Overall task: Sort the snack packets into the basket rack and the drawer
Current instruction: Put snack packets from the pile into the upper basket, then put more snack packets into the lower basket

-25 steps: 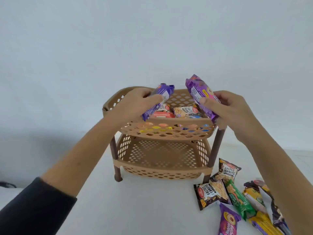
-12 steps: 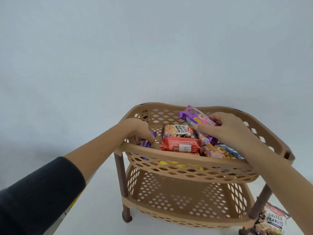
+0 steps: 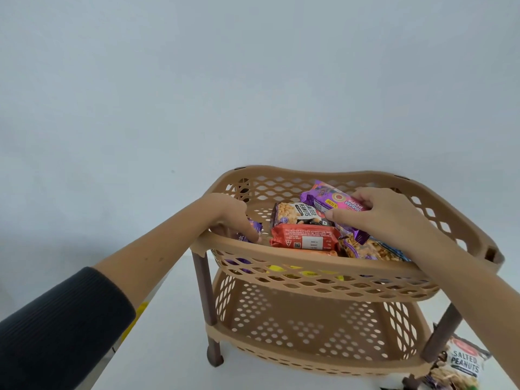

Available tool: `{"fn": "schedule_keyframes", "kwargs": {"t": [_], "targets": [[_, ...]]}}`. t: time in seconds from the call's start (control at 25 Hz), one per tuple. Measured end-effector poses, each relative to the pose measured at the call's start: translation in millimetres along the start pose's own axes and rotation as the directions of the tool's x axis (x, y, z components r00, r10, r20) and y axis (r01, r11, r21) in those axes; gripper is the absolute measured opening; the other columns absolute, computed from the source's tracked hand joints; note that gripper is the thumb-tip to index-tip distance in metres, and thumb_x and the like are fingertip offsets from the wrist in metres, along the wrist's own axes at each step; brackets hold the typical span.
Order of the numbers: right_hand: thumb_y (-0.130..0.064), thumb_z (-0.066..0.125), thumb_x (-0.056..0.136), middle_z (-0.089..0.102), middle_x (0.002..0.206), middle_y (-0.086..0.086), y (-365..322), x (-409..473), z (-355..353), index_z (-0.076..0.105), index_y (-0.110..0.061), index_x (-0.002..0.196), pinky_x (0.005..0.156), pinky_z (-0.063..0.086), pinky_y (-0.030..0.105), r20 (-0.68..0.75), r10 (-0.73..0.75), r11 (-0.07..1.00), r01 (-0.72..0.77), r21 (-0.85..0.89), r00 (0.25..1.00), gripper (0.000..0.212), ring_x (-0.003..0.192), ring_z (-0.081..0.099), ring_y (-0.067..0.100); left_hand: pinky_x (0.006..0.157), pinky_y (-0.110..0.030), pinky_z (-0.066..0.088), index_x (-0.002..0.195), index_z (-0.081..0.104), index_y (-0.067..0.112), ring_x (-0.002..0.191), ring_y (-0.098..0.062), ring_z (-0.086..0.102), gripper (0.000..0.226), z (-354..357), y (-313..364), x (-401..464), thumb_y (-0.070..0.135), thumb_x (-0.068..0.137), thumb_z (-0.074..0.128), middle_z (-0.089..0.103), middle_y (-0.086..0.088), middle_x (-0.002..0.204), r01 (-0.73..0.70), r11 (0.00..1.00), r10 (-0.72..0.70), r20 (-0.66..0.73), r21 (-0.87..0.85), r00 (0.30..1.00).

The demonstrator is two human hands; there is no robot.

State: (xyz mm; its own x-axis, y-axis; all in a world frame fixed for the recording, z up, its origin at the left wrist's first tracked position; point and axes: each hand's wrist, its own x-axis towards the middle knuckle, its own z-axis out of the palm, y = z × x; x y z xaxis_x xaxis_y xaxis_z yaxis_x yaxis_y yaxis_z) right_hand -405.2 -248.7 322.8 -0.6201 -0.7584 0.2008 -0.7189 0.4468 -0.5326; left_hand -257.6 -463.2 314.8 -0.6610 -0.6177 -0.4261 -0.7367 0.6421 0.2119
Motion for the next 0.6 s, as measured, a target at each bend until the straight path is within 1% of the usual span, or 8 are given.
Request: {"fn": "schedule_keyframes", "kwargs": {"t": [0.12, 0.2, 0.24, 0.32, 0.4, 0.44, 0.52, 0.6], "targets": [[-0.061, 0.065, 0.072, 0.068, 0.08, 0.0, 1, -1, 1, 0.064, -0.019, 0.089, 0.065, 0.05, 0.034, -0.034, -0.011, 1.0, 0.011, -0.012, 0.999, 0.045, 0.072, 0.064, 0.017, 0.079, -0.032, 0.056, 0.106, 0.065, 0.009, 0.074, -0.021, 0.071, 0.06, 1, 1, -3, 0.061, 0.076, 0.065, 0.074, -0.007, 0.093, -0.004, 0.996, 0.006, -0.03, 0.087, 1.0], [-0.059, 0.066, 0.074, 0.068, 0.079, 0.003, 1, 0, 1, 0.064, -0.016, 0.088, 0.063, 0.05, 0.034, -0.059, -0.016, 1.0, 0.015, -0.017, 0.998, 0.045, 0.071, 0.064, 0.019, 0.075, -0.03, 0.056, 0.1, 0.065, 0.009, 0.07, -0.018, 0.068, 0.062, 0, 4, -12, 0.066, 0.078, 0.058, 0.073, -0.005, 0.09, 0.006, 0.99, 0.008, -0.096, 0.139, 0.995], [-0.058, 0.066, 0.075, 0.068, 0.08, 0.004, 2, 0, 1, 0.064, -0.014, 0.088, 0.064, 0.051, 0.036, -0.082, -0.016, 1.0, 0.016, -0.011, 0.996, 0.046, 0.071, 0.064, 0.02, 0.072, -0.03, 0.056, 0.101, 0.063, 0.008, 0.07, -0.018, 0.069, 0.062, -1, 6, -18, 0.065, 0.08, 0.056, 0.073, -0.005, 0.089, 0.008, 0.992, 0.011, -0.148, 0.125, 0.989], [-0.057, 0.066, 0.075, 0.067, 0.081, 0.006, 2, -2, -2, 0.064, -0.012, 0.09, 0.061, 0.048, 0.033, -0.15, -0.012, 1.0, 0.015, 0.021, 0.989, 0.047, 0.071, 0.062, 0.019, 0.064, -0.03, 0.054, 0.105, 0.057, 0.005, 0.067, -0.02, 0.067, 0.053, -2, 9, -32, 0.055, 0.086, 0.056, 0.071, -0.008, 0.088, -0.008, 1.0, 0.016, -0.285, 0.028, 0.958], [-0.056, 0.067, 0.076, 0.068, 0.082, 0.003, 2, -11, -8, 0.065, -0.013, 0.095, 0.058, 0.045, 0.028, -0.226, -0.008, 0.996, 0.027, 0.082, 0.974, 0.047, 0.068, 0.061, 0.014, 0.066, -0.032, 0.049, 0.112, 0.055, 0.008, 0.075, -0.022, 0.062, 0.042, 0, 12, -49, 0.043, 0.089, 0.055, 0.068, -0.01, 0.097, -0.06, 0.998, 0.055, -0.484, 0.005, 0.873], [-0.055, 0.067, 0.076, 0.068, 0.082, 0.002, 3, -18, -12, 0.065, -0.013, 0.097, 0.057, 0.045, 0.027, -0.263, -0.004, 0.993, 0.035, 0.113, 0.965, 0.047, 0.065, 0.062, 0.013, 0.072, -0.033, 0.047, 0.115, 0.055, 0.011, 0.084, -0.023, 0.06, 0.038, 5, 14, -57, 0.04, 0.089, 0.054, 0.066, -0.009, 0.103, -0.109, 0.994, 0.098, -0.584, 0.017, 0.806], [-0.053, 0.068, 0.077, 0.067, 0.08, 0.001, 5, -38, -23, 0.065, -0.014, 0.095, 0.054, 0.046, 0.024, -0.321, 0.013, 0.984, 0.045, 0.174, 0.947, 0.044, 0.06, 0.062, 0.011, 0.08, -0.035, 0.046, 0.115, 0.058, 0.018, 0.096, -0.021, 0.059, 0.033, 23, 26, -78, 0.036, 0.088, 0.054, 0.066, -0.001, 0.105, -0.301, 0.954, 0.2, -0.727, -0.01, 0.657], [-0.054, 0.068, 0.076, 0.066, 0.079, -0.002, 11, -65, -35, 0.065, -0.016, 0.093, 0.053, 0.044, 0.02, -0.397, 0.035, 0.974, 0.058, 0.219, 0.917, 0.042, 0.059, 0.06, 0.007, 0.082, -0.035, 0.048, 0.11, 0.062, 0.02, 0.093, -0.015, 0.06, 0.027, 50, 49, -101, 0.035, 0.09, 0.052, 0.065, 0.007, 0.096, -0.495, 0.869, 0.326, -0.771, 0.016, 0.547]]}}
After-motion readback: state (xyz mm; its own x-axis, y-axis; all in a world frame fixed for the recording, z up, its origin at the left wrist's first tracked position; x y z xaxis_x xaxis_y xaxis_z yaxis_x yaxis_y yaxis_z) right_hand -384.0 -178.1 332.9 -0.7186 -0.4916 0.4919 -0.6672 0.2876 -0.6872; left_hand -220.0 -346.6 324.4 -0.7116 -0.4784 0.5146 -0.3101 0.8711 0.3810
